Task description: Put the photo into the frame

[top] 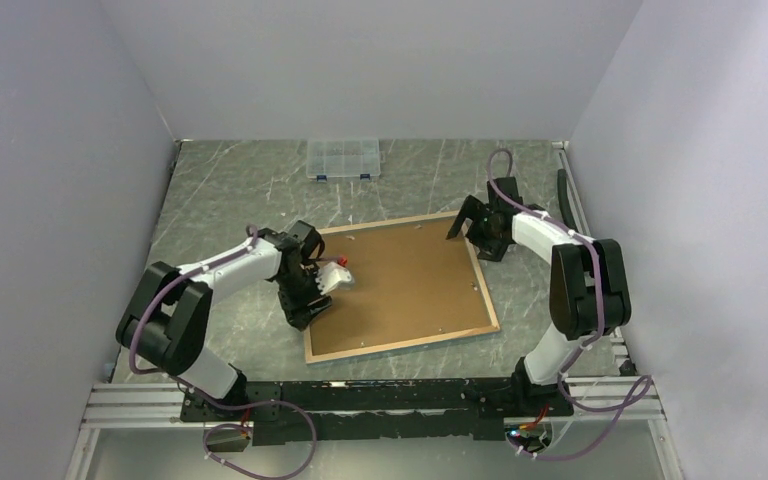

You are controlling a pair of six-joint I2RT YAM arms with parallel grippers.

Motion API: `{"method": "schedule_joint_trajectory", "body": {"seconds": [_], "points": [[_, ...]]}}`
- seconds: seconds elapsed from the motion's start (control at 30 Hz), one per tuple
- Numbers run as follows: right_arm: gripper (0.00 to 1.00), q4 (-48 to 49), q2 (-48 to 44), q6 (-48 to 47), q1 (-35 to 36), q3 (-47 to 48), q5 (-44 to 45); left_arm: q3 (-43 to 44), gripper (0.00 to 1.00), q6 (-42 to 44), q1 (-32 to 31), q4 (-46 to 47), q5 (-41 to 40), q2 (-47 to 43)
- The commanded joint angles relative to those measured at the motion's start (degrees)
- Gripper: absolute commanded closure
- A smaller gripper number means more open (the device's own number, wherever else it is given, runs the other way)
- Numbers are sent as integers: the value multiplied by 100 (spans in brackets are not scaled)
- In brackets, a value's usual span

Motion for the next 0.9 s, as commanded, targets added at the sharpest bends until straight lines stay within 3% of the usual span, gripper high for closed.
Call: {"method": "schedule_joint_trajectory", "body": {"seconds": [0.0, 0.3, 0.47, 0.63, 0.87], "points": [[0, -217, -36, -77, -74, 470, -146, 166, 38, -196, -5, 113, 548, -231], [1, -448, -1193, 164, -49, 231, 732, 1158, 30, -276, 1861, -265, 1019, -241], [10, 443, -1922, 578, 709, -227, 564, 1416, 34, -1250, 2028, 205, 1283, 452], [17, 1215, -1504, 873, 2169, -233, 439, 1490, 41, -1964, 2051, 549, 1538, 1269], [26, 2292, -526, 1121, 3186, 0, 78, 1480, 51, -2257, 2227, 781, 1675, 1413]]}}
